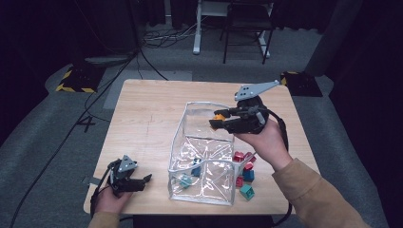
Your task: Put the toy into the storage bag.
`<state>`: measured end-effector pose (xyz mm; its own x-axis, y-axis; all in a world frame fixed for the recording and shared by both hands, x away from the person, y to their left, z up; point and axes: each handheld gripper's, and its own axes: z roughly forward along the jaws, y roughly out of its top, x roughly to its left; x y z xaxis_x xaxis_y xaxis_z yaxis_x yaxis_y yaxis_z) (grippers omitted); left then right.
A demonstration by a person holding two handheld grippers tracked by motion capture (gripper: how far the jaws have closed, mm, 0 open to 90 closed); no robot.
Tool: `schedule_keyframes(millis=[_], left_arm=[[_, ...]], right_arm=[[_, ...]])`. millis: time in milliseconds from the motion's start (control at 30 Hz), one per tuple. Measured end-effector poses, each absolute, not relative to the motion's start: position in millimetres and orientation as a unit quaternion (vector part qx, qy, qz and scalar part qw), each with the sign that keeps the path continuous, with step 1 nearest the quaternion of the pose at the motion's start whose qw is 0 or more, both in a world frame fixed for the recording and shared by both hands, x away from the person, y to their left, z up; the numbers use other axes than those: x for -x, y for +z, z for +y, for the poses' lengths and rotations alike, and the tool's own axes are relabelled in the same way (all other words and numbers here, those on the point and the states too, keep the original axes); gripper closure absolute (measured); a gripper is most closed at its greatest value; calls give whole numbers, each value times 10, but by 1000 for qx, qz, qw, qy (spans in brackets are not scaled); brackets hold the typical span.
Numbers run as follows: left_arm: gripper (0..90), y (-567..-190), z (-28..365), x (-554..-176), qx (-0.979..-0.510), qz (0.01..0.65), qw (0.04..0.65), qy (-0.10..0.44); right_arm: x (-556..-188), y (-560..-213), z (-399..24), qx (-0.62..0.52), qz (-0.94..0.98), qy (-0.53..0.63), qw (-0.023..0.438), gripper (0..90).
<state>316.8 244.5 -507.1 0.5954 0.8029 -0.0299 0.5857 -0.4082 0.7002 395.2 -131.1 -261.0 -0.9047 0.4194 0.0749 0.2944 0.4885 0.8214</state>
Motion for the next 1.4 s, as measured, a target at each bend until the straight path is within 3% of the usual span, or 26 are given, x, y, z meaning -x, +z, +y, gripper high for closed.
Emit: schedule_keyframes(millis=[600, 1400], left_arm=[[209, -5071, 2445, -3168, -825, 421, 344, 157], [205, -5070, 2445, -3169, -826, 419, 343, 157]], right_arm=[[-4096, -2849, -929, -209, 892, 397, 54, 589], [-4137, -3190, -720, -206, 935, 290, 14, 587]])
